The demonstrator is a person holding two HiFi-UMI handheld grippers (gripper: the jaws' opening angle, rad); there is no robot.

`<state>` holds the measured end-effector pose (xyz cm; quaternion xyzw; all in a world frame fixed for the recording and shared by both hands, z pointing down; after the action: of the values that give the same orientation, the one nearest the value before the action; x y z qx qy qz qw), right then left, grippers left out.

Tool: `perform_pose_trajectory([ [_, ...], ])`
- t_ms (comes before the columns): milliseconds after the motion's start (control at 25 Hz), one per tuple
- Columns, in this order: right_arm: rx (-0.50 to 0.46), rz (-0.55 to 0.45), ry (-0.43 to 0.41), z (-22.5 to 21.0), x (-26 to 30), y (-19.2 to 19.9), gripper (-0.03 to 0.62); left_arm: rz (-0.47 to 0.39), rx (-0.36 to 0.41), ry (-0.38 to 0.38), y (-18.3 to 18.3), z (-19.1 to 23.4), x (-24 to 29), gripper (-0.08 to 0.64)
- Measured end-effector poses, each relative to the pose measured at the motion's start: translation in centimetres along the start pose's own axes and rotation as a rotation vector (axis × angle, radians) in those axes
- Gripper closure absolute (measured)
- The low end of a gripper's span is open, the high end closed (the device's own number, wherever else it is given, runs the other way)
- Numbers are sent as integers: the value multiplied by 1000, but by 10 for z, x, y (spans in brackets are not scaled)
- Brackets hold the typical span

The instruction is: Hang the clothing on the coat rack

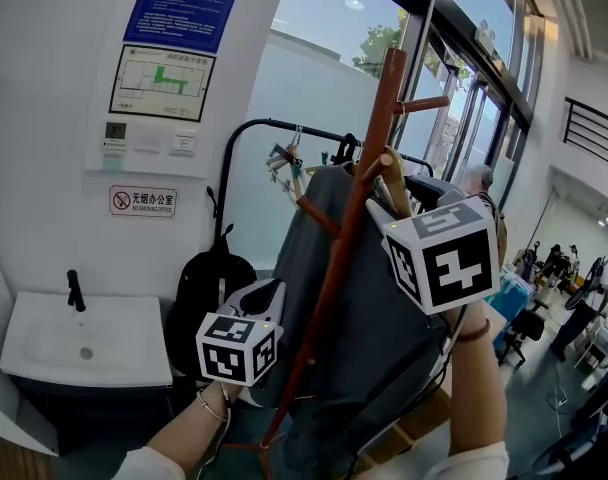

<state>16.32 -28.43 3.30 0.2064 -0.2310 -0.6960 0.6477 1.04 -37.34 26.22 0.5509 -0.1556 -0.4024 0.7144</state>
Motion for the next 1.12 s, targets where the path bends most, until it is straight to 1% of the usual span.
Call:
perform_pose_trajectory([
  [240, 29, -45, 1, 15, -8, -3, 344, 20, -7, 3, 4, 6, -11, 552],
  [440, 93, -97, 15, 14, -26, -3, 341, 21, -14, 27, 7, 6, -16, 552],
  [560, 123, -112, 34, 12, -36, -1, 341, 27, -17, 42, 10, 6, -15, 551],
  [880, 205, -150, 78, 4, -64, 14, 341, 60, -25, 83, 23, -1, -12, 551],
  [1120, 275, -135, 134, 0, -85, 42, 341, 85, -36, 99, 36, -5, -14, 551],
])
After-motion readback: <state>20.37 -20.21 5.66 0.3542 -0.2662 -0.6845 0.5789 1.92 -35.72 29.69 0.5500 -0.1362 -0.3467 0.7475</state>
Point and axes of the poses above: the fingertips, and each gripper's own axes: x forward along the fingers, z to its left, y out of its underside, the point moved 10 cm from there along -x, backward along the fingers, and after that the axes turned 12 degrees about -x, right-handed, at the moved point
